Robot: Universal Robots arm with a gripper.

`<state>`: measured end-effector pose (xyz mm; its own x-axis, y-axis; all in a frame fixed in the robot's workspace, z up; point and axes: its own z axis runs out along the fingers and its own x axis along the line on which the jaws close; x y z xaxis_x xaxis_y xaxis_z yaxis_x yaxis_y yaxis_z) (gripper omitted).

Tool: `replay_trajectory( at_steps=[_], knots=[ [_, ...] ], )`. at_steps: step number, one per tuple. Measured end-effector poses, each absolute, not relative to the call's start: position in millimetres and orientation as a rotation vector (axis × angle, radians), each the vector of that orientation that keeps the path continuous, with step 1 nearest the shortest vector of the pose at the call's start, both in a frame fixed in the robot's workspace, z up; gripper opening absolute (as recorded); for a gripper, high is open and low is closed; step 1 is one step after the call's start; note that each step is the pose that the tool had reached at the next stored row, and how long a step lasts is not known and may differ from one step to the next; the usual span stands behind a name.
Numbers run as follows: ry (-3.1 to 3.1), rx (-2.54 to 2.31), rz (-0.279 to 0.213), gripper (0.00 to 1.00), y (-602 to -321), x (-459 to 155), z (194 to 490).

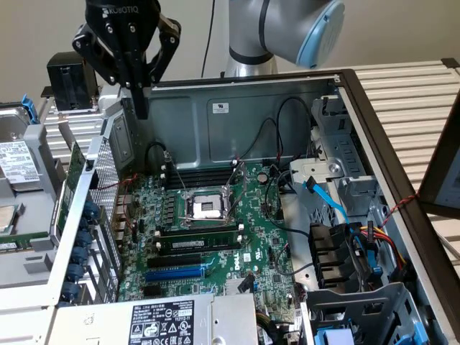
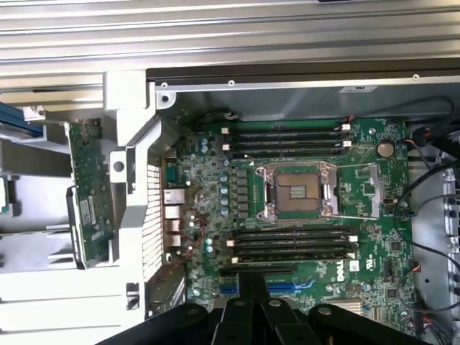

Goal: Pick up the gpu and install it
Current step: 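Reach for the gpu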

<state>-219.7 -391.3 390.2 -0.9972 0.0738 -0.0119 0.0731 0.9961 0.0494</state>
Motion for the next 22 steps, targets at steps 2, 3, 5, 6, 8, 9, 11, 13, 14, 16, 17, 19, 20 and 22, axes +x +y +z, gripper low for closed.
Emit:
replay_trajectory(
  at_steps=[2, 3, 5, 6, 8, 9, 11, 13, 14, 16, 17, 19, 20, 22],
  knots=[
    [3.125, 0.115, 0.077, 0.11, -390.4, -228.7, 389.7],
    [3.125, 0.115, 0.077, 0.11, -390.0, -233.4, 389.5],
    [3.125, 0.115, 0.077, 0.11, -389.1, -242.5, 389.1],
    [3.125, 0.115, 0.077, 0.11, -388.7, -247.2, 388.8],
    [3.125, 0.115, 0.078, 0.11, -387.7, -256.1, 388.4],
    [3.125, 0.115, 0.078, 0.11, -387.2, -261.0, 388.2],
    [3.125, 0.115, 0.079, 0.11, -386.3, -270.0, 387.8],
    [3.125, 0.115, 0.080, 0.11, -385.4, -279.0, 387.4],
    [3.125, 0.115, 0.080, 0.11, -384.9, -283.6, 387.2],
    [3.125, 0.115, 0.081, 0.11, -384.0, -292.7, 386.7],
    [3.125, 0.115, 0.082, 0.11, -383.5, -297.3, 386.5],
    [3.125, 0.115, 0.083, 0.11, -382.6, -306.5, 386.1],
    [3.125, 0.115, 0.084, 0.11, -382.1, -310.9, 385.9],
    [3.125, 0.115, 0.085, 0.11, -381.1, -320.0, 385.4]
  ],
)
